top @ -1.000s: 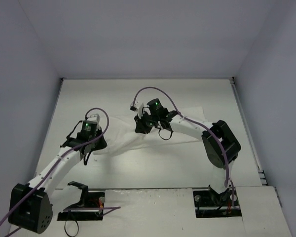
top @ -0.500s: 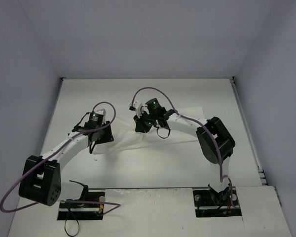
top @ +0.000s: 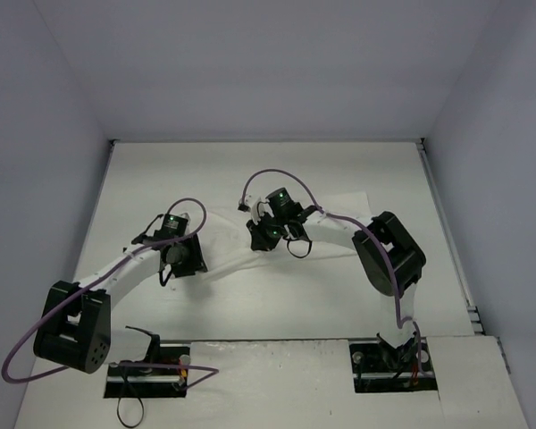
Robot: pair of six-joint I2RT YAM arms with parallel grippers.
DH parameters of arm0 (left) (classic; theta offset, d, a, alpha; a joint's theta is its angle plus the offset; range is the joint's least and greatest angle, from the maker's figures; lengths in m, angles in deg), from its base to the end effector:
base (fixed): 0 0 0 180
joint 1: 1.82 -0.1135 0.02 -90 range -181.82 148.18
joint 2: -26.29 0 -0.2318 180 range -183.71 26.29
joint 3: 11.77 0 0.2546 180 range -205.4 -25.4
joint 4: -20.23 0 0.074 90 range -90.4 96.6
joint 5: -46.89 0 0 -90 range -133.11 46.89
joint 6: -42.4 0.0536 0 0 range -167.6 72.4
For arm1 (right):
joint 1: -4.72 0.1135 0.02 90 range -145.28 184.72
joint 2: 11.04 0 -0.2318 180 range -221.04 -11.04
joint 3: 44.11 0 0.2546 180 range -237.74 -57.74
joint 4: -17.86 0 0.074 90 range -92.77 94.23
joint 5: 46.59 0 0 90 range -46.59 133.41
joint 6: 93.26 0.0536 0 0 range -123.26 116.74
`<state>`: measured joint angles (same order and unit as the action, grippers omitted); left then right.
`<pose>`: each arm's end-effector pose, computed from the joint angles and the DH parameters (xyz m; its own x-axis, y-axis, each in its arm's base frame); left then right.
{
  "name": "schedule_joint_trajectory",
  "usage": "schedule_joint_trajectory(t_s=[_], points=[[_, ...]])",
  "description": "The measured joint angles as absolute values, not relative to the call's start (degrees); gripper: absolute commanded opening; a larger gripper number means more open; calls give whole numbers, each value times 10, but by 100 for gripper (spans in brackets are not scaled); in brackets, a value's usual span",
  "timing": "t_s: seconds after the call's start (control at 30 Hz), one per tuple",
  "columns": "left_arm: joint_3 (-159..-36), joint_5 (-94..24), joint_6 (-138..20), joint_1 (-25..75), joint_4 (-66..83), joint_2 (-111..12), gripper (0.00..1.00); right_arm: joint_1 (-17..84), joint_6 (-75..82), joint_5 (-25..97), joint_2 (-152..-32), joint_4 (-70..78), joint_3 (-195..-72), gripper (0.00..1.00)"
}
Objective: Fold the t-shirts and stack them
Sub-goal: Fold the other side of the tshirt into a rectangle
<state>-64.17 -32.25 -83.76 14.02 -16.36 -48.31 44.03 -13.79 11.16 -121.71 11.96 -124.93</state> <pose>0.2472 -0.0806 0.1325 -0.8779 -0.3533 -0.3233 -0.1932 0.8790 -0.4358 0.3065 0.2879 0.1339 -0.2853 -0.4333 -0.8549 -0.9388 0.3060 0.1582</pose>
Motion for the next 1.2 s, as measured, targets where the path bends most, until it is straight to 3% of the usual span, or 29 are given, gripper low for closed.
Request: schedule_joint_trajectory(t_s=[0.43,0.73,0.83,1.2], points=[[-642,-303,-842,140,-164,-490,26,440,-137,111,-1217,122,-1248,4],[-643,-298,-841,140,-165,-507,12,440,-136,111,-1217,122,-1248,4],[-648,-299,-840,140,-172,-506,0,440,-136,111,-1217,122,-1248,4],[-665,-306,-829,140,-183,-497,0,440,-136,112,-1217,122,-1249,4]])
